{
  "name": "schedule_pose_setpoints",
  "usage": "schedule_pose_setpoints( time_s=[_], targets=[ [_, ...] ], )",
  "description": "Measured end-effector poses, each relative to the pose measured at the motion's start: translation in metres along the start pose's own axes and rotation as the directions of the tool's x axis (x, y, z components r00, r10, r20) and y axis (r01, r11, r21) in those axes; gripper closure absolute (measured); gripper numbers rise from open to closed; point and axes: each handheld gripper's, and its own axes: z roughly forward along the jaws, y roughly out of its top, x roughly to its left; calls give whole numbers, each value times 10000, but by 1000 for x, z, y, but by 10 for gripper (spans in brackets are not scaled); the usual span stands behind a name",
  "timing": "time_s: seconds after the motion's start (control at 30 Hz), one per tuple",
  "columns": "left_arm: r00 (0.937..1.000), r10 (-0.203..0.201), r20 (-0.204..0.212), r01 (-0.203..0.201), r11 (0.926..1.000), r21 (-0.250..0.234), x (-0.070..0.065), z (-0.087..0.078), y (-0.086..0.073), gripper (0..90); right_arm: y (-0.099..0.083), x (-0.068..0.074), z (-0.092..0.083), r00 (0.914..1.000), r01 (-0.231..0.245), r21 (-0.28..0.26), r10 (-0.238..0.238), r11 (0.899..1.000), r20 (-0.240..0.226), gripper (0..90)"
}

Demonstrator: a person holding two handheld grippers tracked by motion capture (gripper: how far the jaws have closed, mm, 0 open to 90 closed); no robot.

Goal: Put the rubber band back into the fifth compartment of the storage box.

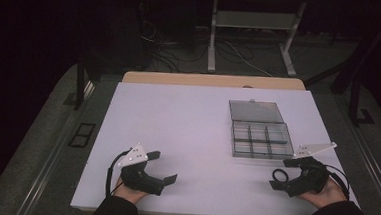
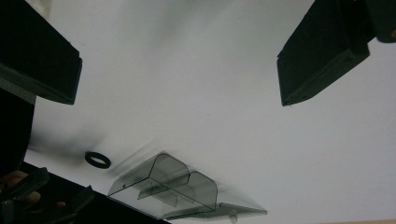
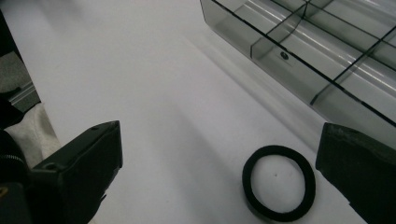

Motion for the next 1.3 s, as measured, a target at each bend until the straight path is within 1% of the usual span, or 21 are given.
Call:
schedule_pose_setpoints(
  time_s=[0.2, 0.43, 0.57, 0.7, 0.77, 0.87, 0.9, 1.0, 1.07, 1.17, 1.3],
  targets=[
    [10000, -5, -12, 5, 10000, 5, 0, 0, 0, 0, -5, -4, 4, 10000, -2, 428, 3, 9991, -23, 4],
    [10000, 12, -15, -12, 9999, 101, 1, 1, -1, 0, -9, -6, 8, 10000, -1, 741, 5, 9973, -64, 4],
    [10000, -52, 11, 52, 10000, 42, 1, 1, -1, 0, -12, -9, 12, 9999, 93, 1049, -84, 9944, -88, 4],
    [9999, -122, 71, 122, 9999, 4, 1, 1, -1, 0, -12, -9, 14, 9999, 88, 1184, -75, 9929, -109, 5],
    [9999, -129, 70, 129, 9999, 10, 1, 0, -1, 0, -13, -9, 14, 9998, 135, 1244, -120, 9921, -132, 55],
    [9999, -120, 69, 120, 9999, 11, 1, 0, -1, 0, -13, -11, 14, 9999, 116, 1351, -109, 9908, -64, 70],
    [9999, -120, 68, 120, 9999, 11, 1, 0, -1, 0, -14, -11, 13, 9997, 202, 1383, -180, 9902, -172, 158],
    [9999, -127, 72, 127, 9999, 9, 1, 0, -1, 0, -14, -11, 13, 9997, 204, 1440, -183, 9894, -154, 168],
    [9999, -119, 64, 119, 9999, 19, 1, 0, -1, 0, -14, -11, 13, 9996, 228, 1550, -204, 9876, -172, 221],
    [9999, -110, 66, 110, 9999, 26, 1, 1, -1, 0, -15, -12, 13, 9996, 280, 1613, -264, 9865, -116, 259],
    [9999, -105, 80, 105, 9999, 24, 1, 1, -1, 0, -15, -12, 13, 9997, 255, 1638, -252, 9862, -42, 351]
  ],
)
